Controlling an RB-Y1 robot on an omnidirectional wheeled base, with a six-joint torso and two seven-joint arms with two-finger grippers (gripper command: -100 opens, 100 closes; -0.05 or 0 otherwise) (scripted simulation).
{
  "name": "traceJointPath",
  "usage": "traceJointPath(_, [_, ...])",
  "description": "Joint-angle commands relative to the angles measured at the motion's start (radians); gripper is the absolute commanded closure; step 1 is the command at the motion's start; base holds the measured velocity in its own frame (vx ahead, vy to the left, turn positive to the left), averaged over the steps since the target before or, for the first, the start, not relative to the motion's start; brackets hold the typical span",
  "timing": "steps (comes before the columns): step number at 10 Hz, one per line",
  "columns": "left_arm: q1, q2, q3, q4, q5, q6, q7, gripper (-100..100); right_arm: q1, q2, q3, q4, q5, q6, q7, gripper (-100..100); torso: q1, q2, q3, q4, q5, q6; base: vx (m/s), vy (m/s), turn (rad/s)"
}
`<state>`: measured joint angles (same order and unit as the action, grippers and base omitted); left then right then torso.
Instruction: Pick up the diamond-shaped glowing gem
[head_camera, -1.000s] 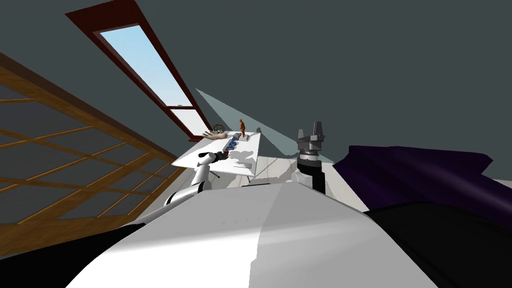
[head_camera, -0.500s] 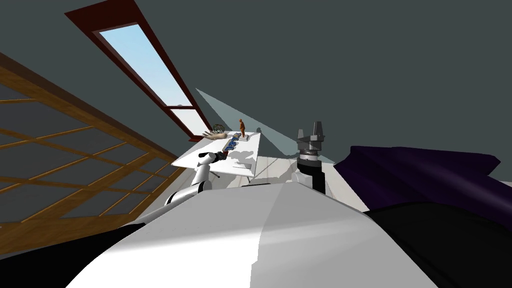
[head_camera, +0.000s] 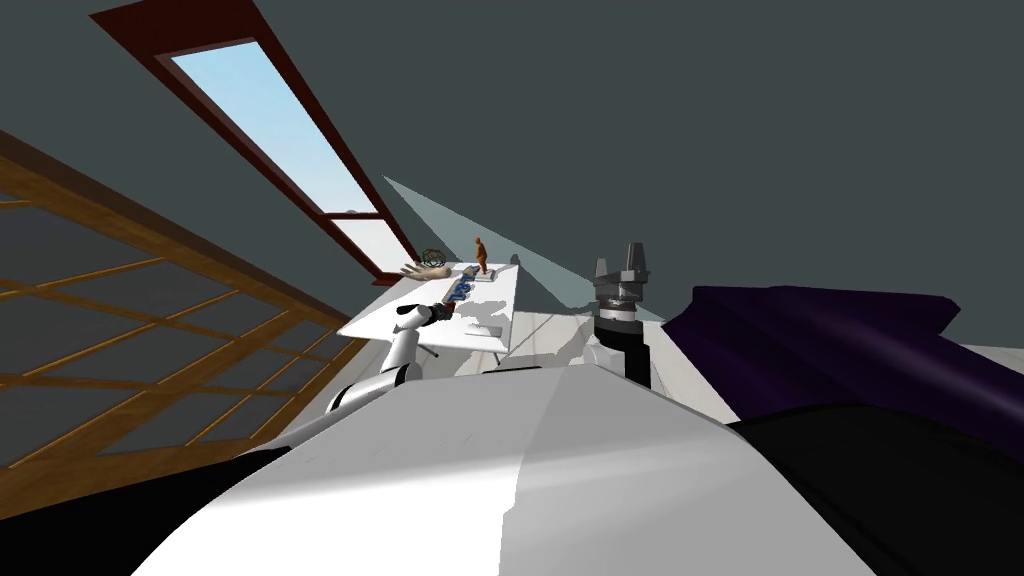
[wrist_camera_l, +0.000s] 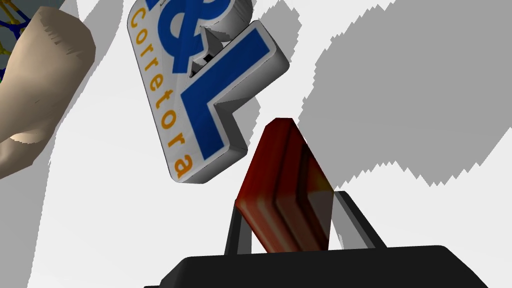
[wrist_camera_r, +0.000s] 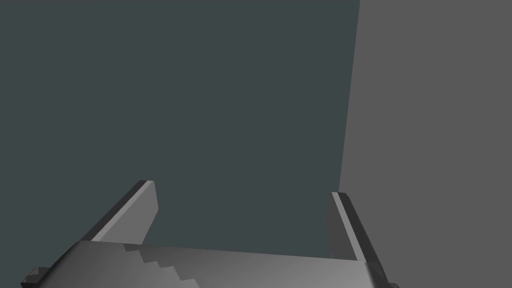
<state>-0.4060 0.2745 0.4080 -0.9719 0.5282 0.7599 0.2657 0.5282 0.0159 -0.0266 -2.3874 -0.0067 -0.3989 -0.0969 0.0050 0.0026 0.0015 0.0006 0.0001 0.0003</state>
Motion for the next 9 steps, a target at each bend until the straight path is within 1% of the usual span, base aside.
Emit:
traceJointPath(1, [0.006, 0.005, -0.013, -0.011, -0.008, -0.002, 0.039, 100, 0.000, 0.000, 0.000, 0.000, 0.000, 0.000, 0.000, 0, 0.000, 0.000, 0.000, 0.000, 0.000, 0.000, -0.046, 0.059, -0.076])
traceJointPath(2, [0.016, 0.014, -0.035, -0.027, -0.019, -0.004, 0.073, 100, 0.000, 0.000, 0.000, 0.000, 0.000, 0.000, 0.000, 0, 0.000, 0.001, 0.000, 0.000, 0.000, -0.001, -0.058, 0.046, -0.078])
traceJointPath(3, [0.016, 0.014, -0.035, -0.027, -0.019, -0.004, 0.085, 100, 0.000, 0.000, 0.000, 0.000, 0.000, 0.000, 0.000, 0, 0.000, 0.001, 0.001, 0.000, 0.000, -0.001, -0.046, 0.032, -0.057])
traceJointPath(4, [0.027, 0.023, -0.057, -0.044, -0.030, -0.006, 0.122, 100, 0.000, 0.000, 0.000, 0.000, 0.000, 0.000, 0.000, 0, -0.001, 0.001, 0.001, 0.000, 0.000, -0.001, -0.032, 0.033, -0.101])
traceJointPath(5, [0.027, 0.023, -0.057, -0.044, -0.030, -0.006, 0.130, 100, 0.000, 0.000, 0.000, 0.000, 0.000, 0.000, 0.000, 0, -0.001, 0.000, 0.000, 0.000, 0.000, -0.001, -0.024, 0.030, -0.065])
traceJointPath(6, [0.037, 0.032, -0.079, -0.060, -0.041, -0.008, 0.169, 100, 0.000, 0.000, 0.000, 0.000, 0.000, 0.000, 0.000, 0, -0.002, 0.000, 0.000, 0.000, 0.000, -0.001, -0.030, 0.028, -0.114])
traceJointPath(7, [0.037, 0.032, -0.079, -0.060, -0.041, -0.008, 0.176, 100, 0.000, 0.000, 0.000, 0.000, 0.000, 0.000, 0.000, 0, -0.002, 0.000, 0.000, 0.000, 0.000, 0.000, -0.031, 0.027, -0.062])
traceJointPath(8, [0.048, 0.041, -0.101, -0.077, -0.052, -0.010, 0.215, 100, 0.000, 0.000, 0.000, 0.000, 0.000, 0.000, 0.000, 0, -0.002, 0.000, 0.000, 0.000, 0.000, -0.001, -0.037, 0.035, -0.099])
traceJointPath(9, [0.048, 0.041, -0.101, -0.077, -0.052, -0.010, 0.222, 100, 0.000, 0.000, 0.000, 0.000, 0.000, 0.000, 0.000, 0, -0.002, 0.000, 0.000, 0.000, 0.000, -0.001, -0.033, 0.036, -0.069])
